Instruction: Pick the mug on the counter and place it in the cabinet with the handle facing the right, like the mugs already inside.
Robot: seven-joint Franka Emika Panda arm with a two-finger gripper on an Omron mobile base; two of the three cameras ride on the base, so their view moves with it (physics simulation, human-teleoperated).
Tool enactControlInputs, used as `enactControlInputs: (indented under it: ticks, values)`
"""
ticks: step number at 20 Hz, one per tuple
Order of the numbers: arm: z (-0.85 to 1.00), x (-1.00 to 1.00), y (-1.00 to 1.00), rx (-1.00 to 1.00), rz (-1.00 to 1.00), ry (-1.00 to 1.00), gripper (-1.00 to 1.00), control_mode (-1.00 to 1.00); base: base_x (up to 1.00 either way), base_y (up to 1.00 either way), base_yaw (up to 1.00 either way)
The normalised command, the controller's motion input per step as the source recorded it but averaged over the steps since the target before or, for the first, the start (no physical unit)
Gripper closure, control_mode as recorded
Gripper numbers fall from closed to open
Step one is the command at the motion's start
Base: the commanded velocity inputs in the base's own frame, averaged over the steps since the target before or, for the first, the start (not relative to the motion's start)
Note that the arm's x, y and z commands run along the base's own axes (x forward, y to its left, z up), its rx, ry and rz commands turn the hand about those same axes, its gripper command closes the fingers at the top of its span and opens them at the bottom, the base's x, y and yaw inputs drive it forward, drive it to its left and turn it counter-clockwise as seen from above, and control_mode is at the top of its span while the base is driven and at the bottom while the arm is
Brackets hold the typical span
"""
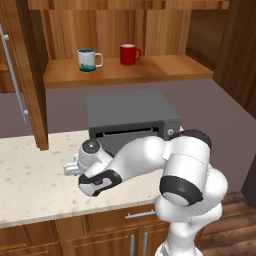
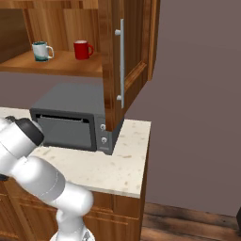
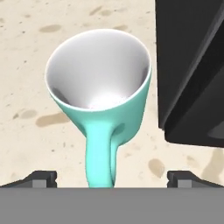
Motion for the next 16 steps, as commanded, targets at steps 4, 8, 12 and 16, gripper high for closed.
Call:
enactControlInputs:
  ticks: [4, 8, 12, 16]
  values:
    - [-0.13, 0.20, 0.12, 0.00, 0.00, 0.00, -1.00, -1.00, 0.00, 0.00, 0.00]
    - [-0.14, 0.18, 0.14, 0.00, 0.00, 0.00, -1.00, -1.00, 0.00, 0.00, 0.00]
    - [-0.15, 0.21, 0.18, 0.00, 0.00, 0.00, 1.00, -1.00, 0.00, 0.00, 0.00]
    - [-0.13, 0.25, 0.18, 0.00, 0.00, 0.00, 1.00, -1.00, 0.00, 0.00, 0.00]
